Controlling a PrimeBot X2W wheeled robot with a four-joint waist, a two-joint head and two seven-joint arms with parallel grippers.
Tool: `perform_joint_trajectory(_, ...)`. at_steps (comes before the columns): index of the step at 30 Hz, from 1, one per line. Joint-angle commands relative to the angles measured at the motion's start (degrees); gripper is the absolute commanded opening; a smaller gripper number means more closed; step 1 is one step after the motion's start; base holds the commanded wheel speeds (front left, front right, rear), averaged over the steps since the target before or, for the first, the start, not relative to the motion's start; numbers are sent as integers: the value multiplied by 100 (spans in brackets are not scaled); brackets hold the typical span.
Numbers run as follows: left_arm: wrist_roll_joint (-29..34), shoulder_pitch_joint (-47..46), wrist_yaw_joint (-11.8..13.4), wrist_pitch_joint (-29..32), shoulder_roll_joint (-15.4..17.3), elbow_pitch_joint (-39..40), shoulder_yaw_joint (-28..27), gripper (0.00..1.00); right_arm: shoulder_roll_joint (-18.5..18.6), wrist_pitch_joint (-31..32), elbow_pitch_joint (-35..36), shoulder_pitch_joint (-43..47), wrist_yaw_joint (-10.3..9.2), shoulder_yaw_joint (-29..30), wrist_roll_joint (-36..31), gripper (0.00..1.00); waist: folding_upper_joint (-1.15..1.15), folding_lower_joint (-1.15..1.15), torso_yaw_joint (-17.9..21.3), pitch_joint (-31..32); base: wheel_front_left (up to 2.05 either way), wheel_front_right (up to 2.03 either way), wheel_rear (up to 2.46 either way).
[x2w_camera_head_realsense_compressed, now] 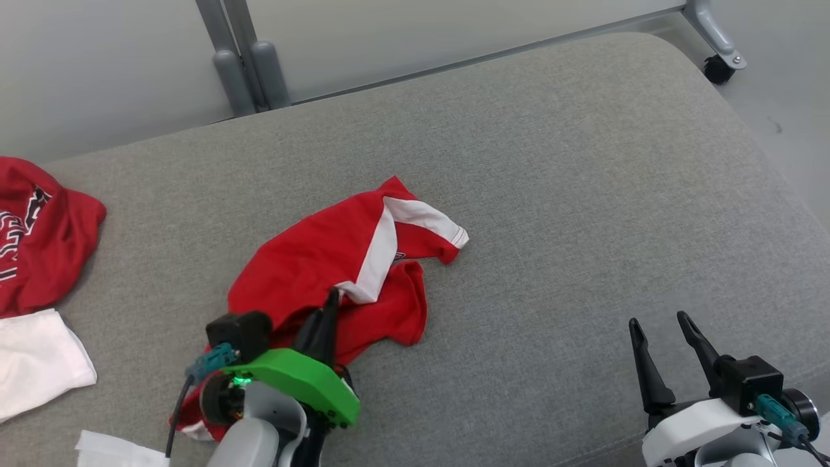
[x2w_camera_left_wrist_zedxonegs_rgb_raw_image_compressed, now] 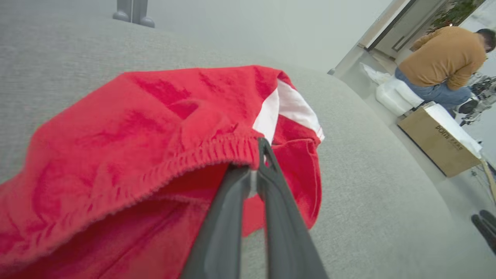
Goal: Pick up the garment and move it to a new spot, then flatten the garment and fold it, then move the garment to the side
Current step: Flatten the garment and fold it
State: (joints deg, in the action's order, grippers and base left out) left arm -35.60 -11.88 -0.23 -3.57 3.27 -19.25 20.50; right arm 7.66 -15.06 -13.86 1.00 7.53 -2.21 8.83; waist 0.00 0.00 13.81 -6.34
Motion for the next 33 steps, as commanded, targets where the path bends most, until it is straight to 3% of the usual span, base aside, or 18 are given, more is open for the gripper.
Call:
perform_joint_trajectory(1, -171, 182, -130, 106, 4, 157, 69, 0, -1, -18, 10, 79, -8, 20, -19, 100, 0, 0, -90, 56, 0, 0, 0)
perform_joint_trajectory(5, -689, 742, -340, 576, 92, 848, 190, 0, -15, -18, -3, 153, -8, 45, -27, 100, 0, 0, -246, 114, 0, 0, 0)
perform_joint_trajectory(10, -1274, 1579, -406, 1119, 378, 1526, 136, 0, -26, -18, 6, 206, -8, 49, -43, 100, 0, 0, -422, 159, 0, 0, 0)
perform_joint_trajectory(15, -2396, 2310, -601, 1775, 551, 1928, 118, 0, -12, -18, -14, 229, -8, 40, -52, 100, 0, 0, -576, 225, 0, 0, 0)
perform_joint_trajectory(18, -2523, 2532, -614, 2013, 792, 1671, 98, 0, -9, -18, -28, 228, -8, 13, -54, 100, 0, 0, -627, 263, 0, 0, 0)
perform_joint_trajectory(25, -2683, 2616, -631, 2134, 1011, 1323, 10, 0, 13, -18, -26, 266, -7, 16, -51, 100, 0, 0, -694, 317, 0, 0, 0)
perform_joint_trajectory(32, -2715, 2679, -508, 1959, 1311, 1332, -431, 0, 7, -18, -56, 299, -8, -45, -68, 100, 0, 0, -638, 397, 0, 0, 0)
perform_joint_trajectory(33, -2679, 2692, -484, 1934, 1329, 1337, -450, 38, 10, -18, -58, 309, -8, -46, -70, 100, 0, 0, -631, 403, 0, 0, 0)
